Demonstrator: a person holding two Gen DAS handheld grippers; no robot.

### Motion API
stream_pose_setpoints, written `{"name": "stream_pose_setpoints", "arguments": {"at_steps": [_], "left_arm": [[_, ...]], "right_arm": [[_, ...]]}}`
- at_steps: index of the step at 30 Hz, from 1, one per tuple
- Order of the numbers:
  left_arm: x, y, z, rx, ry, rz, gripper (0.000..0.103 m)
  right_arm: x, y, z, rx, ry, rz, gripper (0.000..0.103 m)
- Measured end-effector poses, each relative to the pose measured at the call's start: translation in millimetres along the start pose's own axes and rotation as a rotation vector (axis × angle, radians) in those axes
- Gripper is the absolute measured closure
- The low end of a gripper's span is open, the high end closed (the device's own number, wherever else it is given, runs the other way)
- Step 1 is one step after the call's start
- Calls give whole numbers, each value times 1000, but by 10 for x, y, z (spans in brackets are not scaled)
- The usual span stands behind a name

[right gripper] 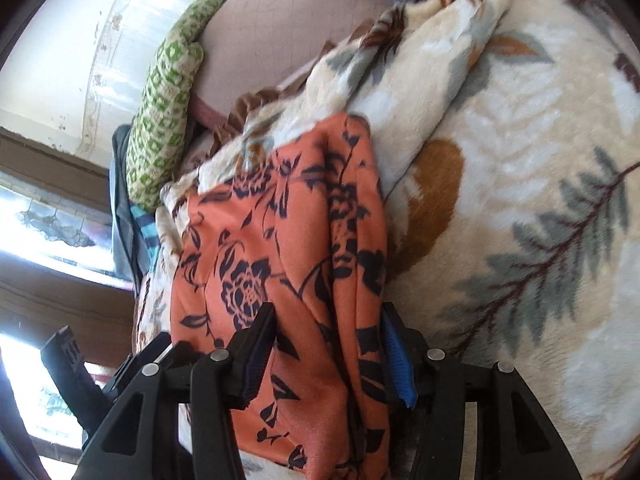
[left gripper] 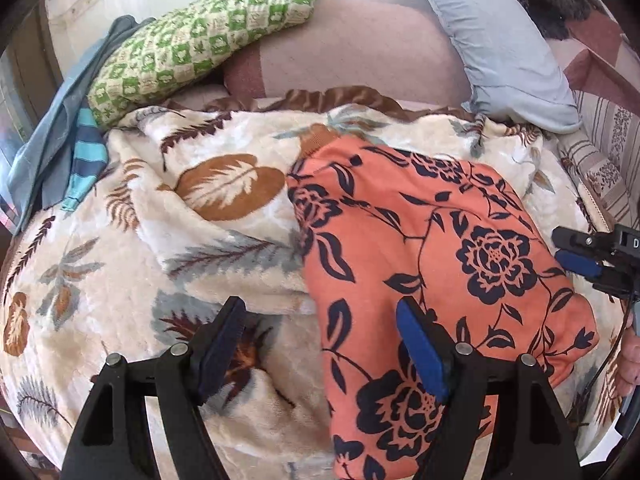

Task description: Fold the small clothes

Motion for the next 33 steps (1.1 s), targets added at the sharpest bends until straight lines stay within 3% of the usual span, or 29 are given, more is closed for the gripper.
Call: {"name": "stream_pose_setpoints", "arguments": {"at_steps": [3, 5, 8, 11, 12, 13, 16, 19, 22, 26, 29, 33], "left_arm": [[49, 41, -6, 18, -18, 23, 25], [27, -2, 49, 36, -51, 10, 25], [-126, -199, 147, 103, -141, -50, 24], [-181, -251, 64, 70, -109, -67, 23], [-146, -250, 43, 56, -97, -80, 23], [-90, -238, 33, 45, -91, -87, 23], [183, -184, 82, 68, -117, -45, 23], [524, -264, 165, 93, -136, -13, 23], [757, -656, 309, 193, -210, -59, 23], [838, -1247, 380, 237, -217, -157, 18], [907, -1348, 406, 309, -225, -120, 2], [930, -1255, 284, 264, -177, -147, 2]], "right_arm": [[26, 221, -160, 90, 52, 123, 47], [-12, 199, -325, 155, 103, 102, 47], [-116, -29, -469, 204, 118, -22, 50], [-257, -460, -180, 61, -23, -209, 58], [-277, -503, -61, 55, -74, -207, 75], [-249, -469, 13, 94, -119, -200, 80], [-242, -417, 120, 156, -177, -205, 79], [-257, -442, 78, 129, -153, -200, 79], [-248, -468, 2, 94, -109, -204, 79], [-241, -491, -38, 63, -71, -208, 79], [-235, -536, -85, 41, -33, -211, 79], [-228, -561, -126, 26, -18, -212, 79]]}}
Point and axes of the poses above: each gripper's, at about its wrist camera, not at the fingertips, and y roughly against the way its jaws point, z to its right, x to its top, the point moved 1 cm from there along -y, roughly the way its jaws point, and after that the axes turned 9 degrees about x, right-handed, at the moved point
